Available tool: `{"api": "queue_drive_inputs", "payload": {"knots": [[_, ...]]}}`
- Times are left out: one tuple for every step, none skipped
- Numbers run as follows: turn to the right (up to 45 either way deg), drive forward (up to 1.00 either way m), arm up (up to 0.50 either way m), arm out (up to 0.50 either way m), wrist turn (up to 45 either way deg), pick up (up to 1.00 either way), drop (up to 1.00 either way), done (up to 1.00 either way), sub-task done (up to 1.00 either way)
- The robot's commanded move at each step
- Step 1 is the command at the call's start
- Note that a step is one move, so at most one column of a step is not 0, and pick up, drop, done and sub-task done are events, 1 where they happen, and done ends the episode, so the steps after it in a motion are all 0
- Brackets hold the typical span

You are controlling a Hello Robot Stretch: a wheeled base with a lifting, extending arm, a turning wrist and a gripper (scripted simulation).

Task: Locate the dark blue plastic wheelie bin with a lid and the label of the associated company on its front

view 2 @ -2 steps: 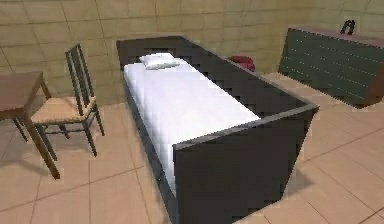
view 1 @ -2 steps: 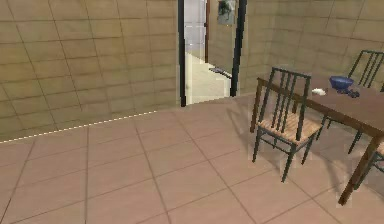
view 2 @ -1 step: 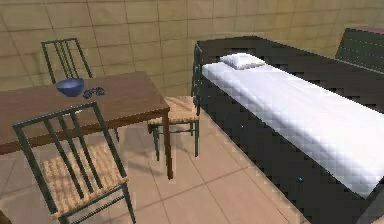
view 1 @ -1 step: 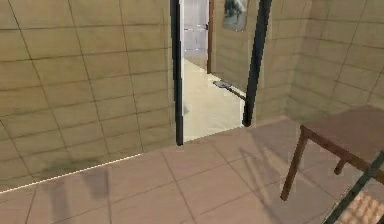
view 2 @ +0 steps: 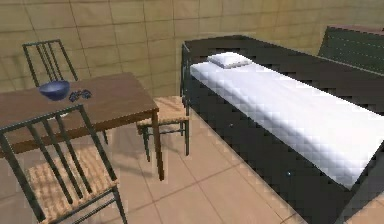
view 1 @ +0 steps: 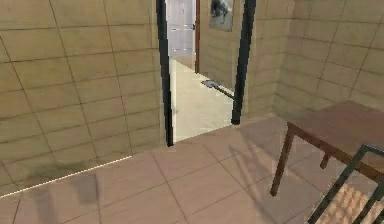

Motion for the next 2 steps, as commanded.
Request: {"api": "queue_drive_inputs", "payload": {"knots": [[0.0,0.55,0.00,0.00,0.0,0.00,0.00,0.00,0.00],[-12.0,0.00,0.00,0.00,0.0,0.00,0.00,0.00,0.00]]}}
